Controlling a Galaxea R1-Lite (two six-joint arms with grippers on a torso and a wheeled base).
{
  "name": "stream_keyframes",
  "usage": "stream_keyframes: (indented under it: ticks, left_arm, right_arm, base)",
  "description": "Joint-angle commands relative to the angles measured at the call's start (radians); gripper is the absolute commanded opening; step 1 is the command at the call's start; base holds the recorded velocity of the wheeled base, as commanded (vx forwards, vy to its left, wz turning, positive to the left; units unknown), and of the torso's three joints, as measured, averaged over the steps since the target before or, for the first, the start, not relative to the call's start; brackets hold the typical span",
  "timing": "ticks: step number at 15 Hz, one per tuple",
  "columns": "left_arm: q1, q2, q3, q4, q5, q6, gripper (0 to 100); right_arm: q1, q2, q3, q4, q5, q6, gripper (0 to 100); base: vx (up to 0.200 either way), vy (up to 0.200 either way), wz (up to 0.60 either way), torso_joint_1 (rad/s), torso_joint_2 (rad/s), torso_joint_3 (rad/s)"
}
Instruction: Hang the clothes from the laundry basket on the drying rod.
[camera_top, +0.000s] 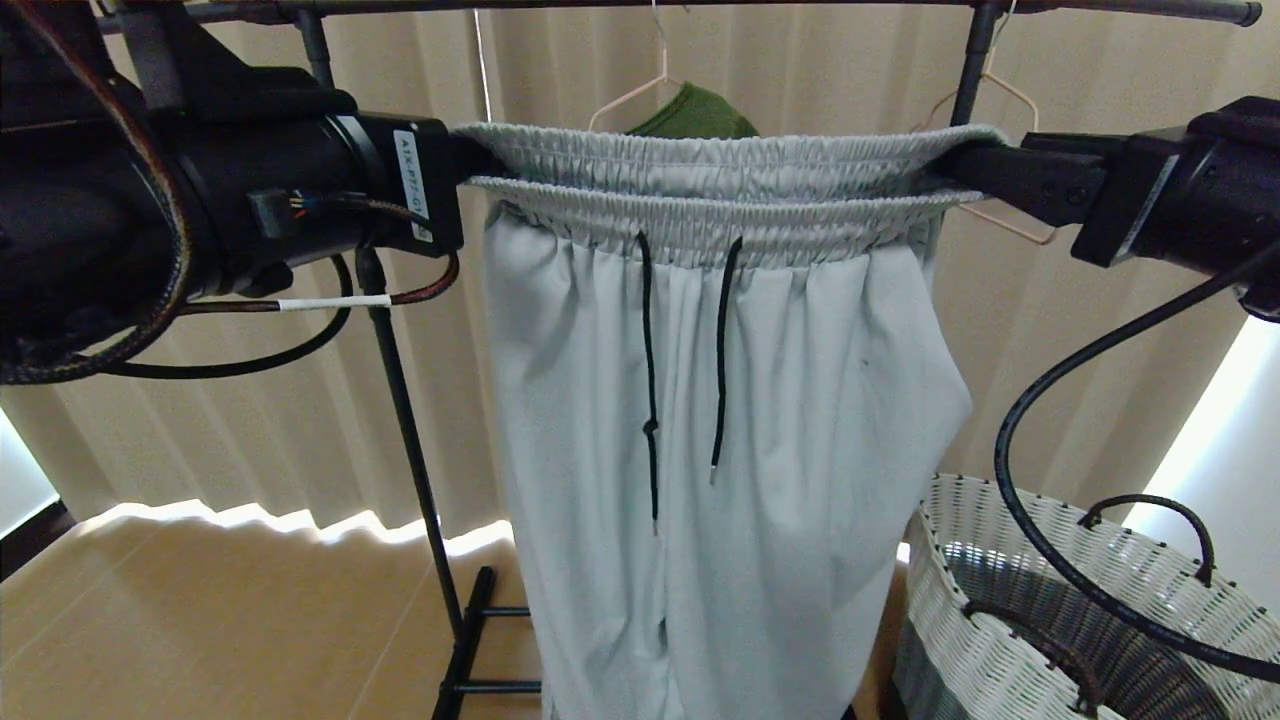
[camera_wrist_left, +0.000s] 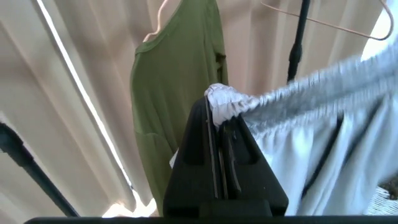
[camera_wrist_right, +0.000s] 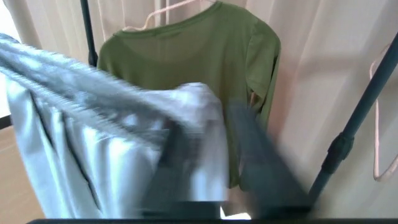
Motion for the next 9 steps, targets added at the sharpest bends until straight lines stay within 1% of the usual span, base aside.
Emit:
stream_keyframes:
  ticks: [1, 2, 4, 6, 7, 9]
  left_arm:
    - [0.004, -0.011, 0.028, 0.000, 0.029, 0.000, 0]
    - [0.001, -0.009, 0.045, -0.003, 0.072, 0.000, 0]
    - [0.001, -0.006, 0.041, -0.004, 0.110, 0.001, 0]
    - [0.002, -0.003, 0.041, -0.004, 0.194, 0.057, 0]
    - [0.002, 0.000, 0.041, -0.004, 0.210, 0.064, 0]
    - [0.002, 0.003, 0.039, -0.004, 0.213, 0.066, 0]
  right_arm:
    - [0.001, -0.026, 0.027, -0.003, 0.004, 0.007, 100]
    - [0.001, -0.045, 0.062, -0.006, 0.010, 0.026, 100]
    - [0.001, -0.071, 0.103, -0.006, 0.061, 0.032, 100]
    - [0.001, -0.095, 0.137, -0.004, 0.125, 0.029, 100]
    - [0.001, -0.100, 0.151, -0.004, 0.159, 0.029, 100]
    - [0.001, -0.107, 0.163, -0.004, 0.187, 0.029, 100]
  base:
    - [0.000, 0.000, 0.00, 0.000, 0.00, 0.000]
    - [0.000, 0.000, 0.00, 0.000, 0.00, 0.000]
    - [0.000, 0.000, 0.00, 0.000, 0.00, 0.000]
    - [0.000, 0.000, 0.00, 0.000, 0.00, 0.000]
    - [0.000, 0.000, 0.00, 0.000, 0.00, 0.000]
    - [0.000, 0.000, 0.00, 0.000, 0.00, 0.000]
